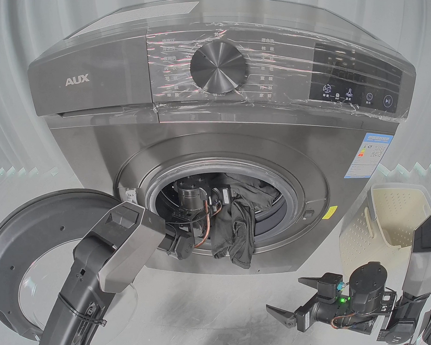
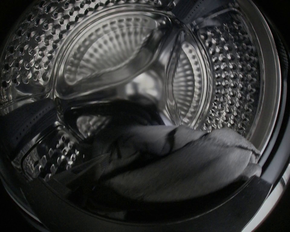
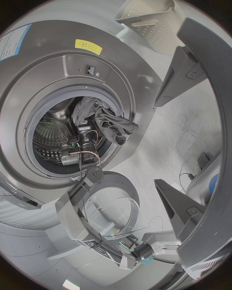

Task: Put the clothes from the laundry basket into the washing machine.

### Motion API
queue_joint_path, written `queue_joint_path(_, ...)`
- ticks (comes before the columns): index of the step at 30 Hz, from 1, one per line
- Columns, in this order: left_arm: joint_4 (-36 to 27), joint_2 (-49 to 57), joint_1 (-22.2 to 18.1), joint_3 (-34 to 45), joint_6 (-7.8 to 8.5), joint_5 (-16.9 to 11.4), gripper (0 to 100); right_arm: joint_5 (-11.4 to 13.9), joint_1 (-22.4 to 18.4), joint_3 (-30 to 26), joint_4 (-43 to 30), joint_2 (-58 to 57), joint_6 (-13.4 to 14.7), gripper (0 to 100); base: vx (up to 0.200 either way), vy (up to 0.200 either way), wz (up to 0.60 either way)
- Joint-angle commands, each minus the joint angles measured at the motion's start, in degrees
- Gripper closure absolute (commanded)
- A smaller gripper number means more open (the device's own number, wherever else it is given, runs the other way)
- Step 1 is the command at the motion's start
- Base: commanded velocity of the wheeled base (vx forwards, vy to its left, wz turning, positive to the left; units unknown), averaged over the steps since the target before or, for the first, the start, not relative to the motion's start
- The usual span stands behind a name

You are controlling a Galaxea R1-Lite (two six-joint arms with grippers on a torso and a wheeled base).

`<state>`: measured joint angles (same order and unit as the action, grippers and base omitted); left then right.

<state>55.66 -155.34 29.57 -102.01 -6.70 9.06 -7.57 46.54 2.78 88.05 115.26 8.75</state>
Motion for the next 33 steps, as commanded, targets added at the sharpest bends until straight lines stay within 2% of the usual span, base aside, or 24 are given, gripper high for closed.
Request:
queue_joint_path(1, -1.43, 9.45, 1.71, 11.75, -0.41, -0.88, 0, 0.01, 0.04, -0.05, 0.01, 0.23, 0.04, 0, 0.000, 0.000, 0.00)
queue_joint_path(2, -2.14, 12.26, 2.24, 16.14, -0.33, -1.76, 0, 0.01, 0.13, -0.05, 0.01, 0.23, 0.04, 0, 0.000, 0.000, 0.00)
queue_joint_path(6, -2.49, 15.07, 3.21, 20.71, -0.33, -3.87, 0, 0.01, 0.13, -0.05, 0.01, 0.23, 0.04, 0, 0.000, 0.000, 0.00)
queue_joint_path(10, -3.54, 18.15, 4.79, 27.66, -0.33, -7.30, 0, -0.08, 0.13, -0.85, 0.01, 0.23, 0.04, 0, 0.000, 0.000, 0.00)
queue_joint_path(14, -4.42, 18.76, 6.11, 30.91, -0.33, -9.58, 0, 0.01, 0.13, -1.46, 0.01, 0.23, 0.04, 0, 0.000, 0.000, 0.00)
queue_joint_path(28, -4.16, 11.91, 7.16, 28.36, 0.20, -9.94, 0, 0.01, -0.14, -2.43, 0.01, 0.23, -0.05, 0, 0.000, 0.000, 0.00)
queue_joint_path(31, -4.25, 10.50, 6.64, 27.22, 0.99, -9.50, 0, 0.01, -0.14, -2.34, 0.01, 0.23, -0.05, 0, 0.000, 0.000, 0.00)
queue_joint_path(32, -4.07, 10.06, 6.46, 26.86, 1.78, -9.32, 100, 0.01, -0.23, -2.34, 0.01, 0.23, 0.04, 0, 0.000, 0.000, 0.00)
queue_joint_path(33, -3.98, 9.80, 6.28, 26.51, 2.40, -9.23, 100, 0.01, -0.23, -2.34, 0.01, 0.23, -0.05, 0, 0.000, 0.000, 0.00)
